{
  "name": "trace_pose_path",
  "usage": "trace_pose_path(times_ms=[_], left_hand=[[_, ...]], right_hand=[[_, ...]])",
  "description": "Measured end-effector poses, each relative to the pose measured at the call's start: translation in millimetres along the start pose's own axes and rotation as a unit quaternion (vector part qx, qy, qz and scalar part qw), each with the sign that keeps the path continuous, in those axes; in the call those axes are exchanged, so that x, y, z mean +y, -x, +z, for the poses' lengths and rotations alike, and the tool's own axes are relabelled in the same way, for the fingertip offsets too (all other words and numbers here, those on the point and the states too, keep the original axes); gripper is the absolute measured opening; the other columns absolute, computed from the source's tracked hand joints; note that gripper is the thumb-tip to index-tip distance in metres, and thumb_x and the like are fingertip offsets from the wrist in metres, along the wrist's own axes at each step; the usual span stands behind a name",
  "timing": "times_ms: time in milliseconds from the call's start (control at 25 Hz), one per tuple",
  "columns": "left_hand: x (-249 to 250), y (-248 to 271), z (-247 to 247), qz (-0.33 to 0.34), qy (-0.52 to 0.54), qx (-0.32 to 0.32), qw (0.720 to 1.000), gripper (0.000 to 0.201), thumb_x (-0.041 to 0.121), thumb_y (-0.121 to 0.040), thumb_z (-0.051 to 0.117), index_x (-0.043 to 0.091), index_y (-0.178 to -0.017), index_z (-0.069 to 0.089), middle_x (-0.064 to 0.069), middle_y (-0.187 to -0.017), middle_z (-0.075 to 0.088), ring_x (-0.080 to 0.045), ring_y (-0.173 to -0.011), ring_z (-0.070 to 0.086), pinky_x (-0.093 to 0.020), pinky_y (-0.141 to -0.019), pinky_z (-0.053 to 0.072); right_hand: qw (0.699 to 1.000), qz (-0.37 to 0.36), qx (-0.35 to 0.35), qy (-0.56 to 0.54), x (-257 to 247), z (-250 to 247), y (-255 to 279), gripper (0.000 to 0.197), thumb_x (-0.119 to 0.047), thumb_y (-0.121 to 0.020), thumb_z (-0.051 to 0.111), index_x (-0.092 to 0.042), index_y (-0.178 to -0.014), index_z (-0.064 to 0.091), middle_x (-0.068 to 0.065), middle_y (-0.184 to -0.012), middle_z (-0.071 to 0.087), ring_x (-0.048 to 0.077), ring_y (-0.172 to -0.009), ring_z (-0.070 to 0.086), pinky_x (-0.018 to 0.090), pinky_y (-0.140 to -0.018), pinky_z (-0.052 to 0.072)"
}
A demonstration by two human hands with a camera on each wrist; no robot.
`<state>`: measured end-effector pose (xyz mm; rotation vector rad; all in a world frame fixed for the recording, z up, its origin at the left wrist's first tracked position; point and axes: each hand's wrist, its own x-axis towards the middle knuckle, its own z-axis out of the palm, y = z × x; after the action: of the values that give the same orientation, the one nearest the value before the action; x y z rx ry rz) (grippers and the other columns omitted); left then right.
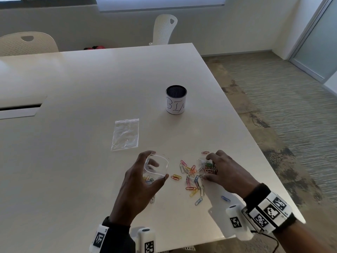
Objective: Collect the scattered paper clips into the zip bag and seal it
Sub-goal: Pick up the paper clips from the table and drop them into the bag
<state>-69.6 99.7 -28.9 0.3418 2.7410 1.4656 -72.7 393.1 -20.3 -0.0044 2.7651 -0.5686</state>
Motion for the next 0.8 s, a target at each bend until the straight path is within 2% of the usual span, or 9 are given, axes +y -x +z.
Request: trace_pose_path(times_ms=[80, 200, 360, 440, 600, 720, 800], left_hand=[[-0.4, 0.6, -1.2, 0.0, 0.001, 0.0, 1.0, 0.066, 0.038, -0.082, 0.086, 0.045, -0.134, 0.046, 0.017, -0.109, 0.069, -0.004, -0.098, 0.07, -0.024, -0.072, 0.064], [-0.8, 1.2, -2.7, 0.001, 0.001, 0.002, 1.0, 0.066, 0.038, -0.082, 0.087, 0.045, -0.134, 0.046, 0.018, -0.108, 0.069, -0.003, -0.097, 0.07, -0.024, -0.071, 0.064], [-2.0, 1.4, -3.6, 0.003, 0.0, 0.002, 1.0, 0.067, 0.039, -0.082, 0.086, 0.043, -0.136, 0.046, 0.018, -0.11, 0.068, -0.003, -0.098, 0.071, -0.026, -0.072, 0.065], [-2.7, 1.2, -4.4, 0.004, -0.001, 0.001, 1.0, 0.067, 0.039, -0.083, 0.085, 0.041, -0.137, 0.046, 0.018, -0.11, 0.068, -0.003, -0.098, 0.07, -0.027, -0.072, 0.066], [-2.6, 1.8, -5.7, 0.002, 0.001, 0.005, 1.0, 0.067, 0.04, -0.083, 0.085, 0.041, -0.137, 0.046, 0.018, -0.109, 0.068, -0.004, -0.098, 0.07, -0.028, -0.073, 0.066], [-2.8, 2.9, -5.6, 0.002, 0.005, 0.006, 1.0, 0.067, 0.039, -0.082, 0.086, 0.042, -0.136, 0.046, 0.018, -0.109, 0.068, -0.004, -0.099, 0.07, -0.026, -0.072, 0.065], [-2.7, 2.9, -5.2, 0.002, 0.003, 0.008, 1.0, 0.067, 0.039, -0.082, 0.086, 0.042, -0.136, 0.046, 0.018, -0.109, 0.068, -0.004, -0.099, 0.07, -0.026, -0.072, 0.065]], right_hand=[[1.0, -0.019, 0.008, 0.016, -4.2, 3.0, 0.5, 0.053, -0.042, -0.087, 0.078, -0.023, -0.132, 0.055, 0.0, -0.122, 0.05, 0.02, -0.107, 0.062, 0.024, -0.091, 0.049], [0.999, -0.032, 0.031, 0.027, -8.6, 7.6, -0.9, 0.033, -0.032, -0.09, 0.077, -0.023, -0.118, 0.062, -0.001, -0.118, 0.054, 0.019, -0.103, 0.063, 0.024, -0.088, 0.05], [0.996, -0.05, 0.056, 0.041, -13.6, 10.5, -3.6, 0.016, -0.017, -0.091, 0.073, -0.018, -0.106, 0.067, -0.002, -0.111, 0.059, 0.015, -0.092, 0.061, 0.019, -0.078, 0.039], [0.995, -0.06, 0.071, 0.041, -16.4, 10.7, -5.4, 0.009, -0.012, -0.091, 0.071, -0.016, -0.099, 0.073, -0.002, -0.107, 0.064, 0.011, -0.084, 0.057, 0.018, -0.075, 0.04], [0.995, -0.062, 0.077, 0.002, -16.3, 3.7, -9.6, 0.009, -0.012, -0.093, 0.073, -0.015, -0.093, 0.081, 0.001, -0.099, 0.075, 0.009, -0.081, 0.068, 0.016, -0.072, 0.054], [0.991, -0.072, 0.104, -0.047, -12.0, -5.0, -12.2, 0.006, -0.011, -0.087, 0.081, -0.013, -0.092, 0.083, 0.001, -0.092, 0.079, 0.002, -0.072, 0.066, 0.005, -0.066, 0.05], [0.985, -0.068, 0.118, -0.105, -10.2, -11.8, -12.8, 0.009, -0.009, -0.084, 0.083, -0.014, -0.091, 0.084, -0.002, -0.089, 0.08, -0.001, -0.072, 0.069, 0.005, -0.069, 0.055]])
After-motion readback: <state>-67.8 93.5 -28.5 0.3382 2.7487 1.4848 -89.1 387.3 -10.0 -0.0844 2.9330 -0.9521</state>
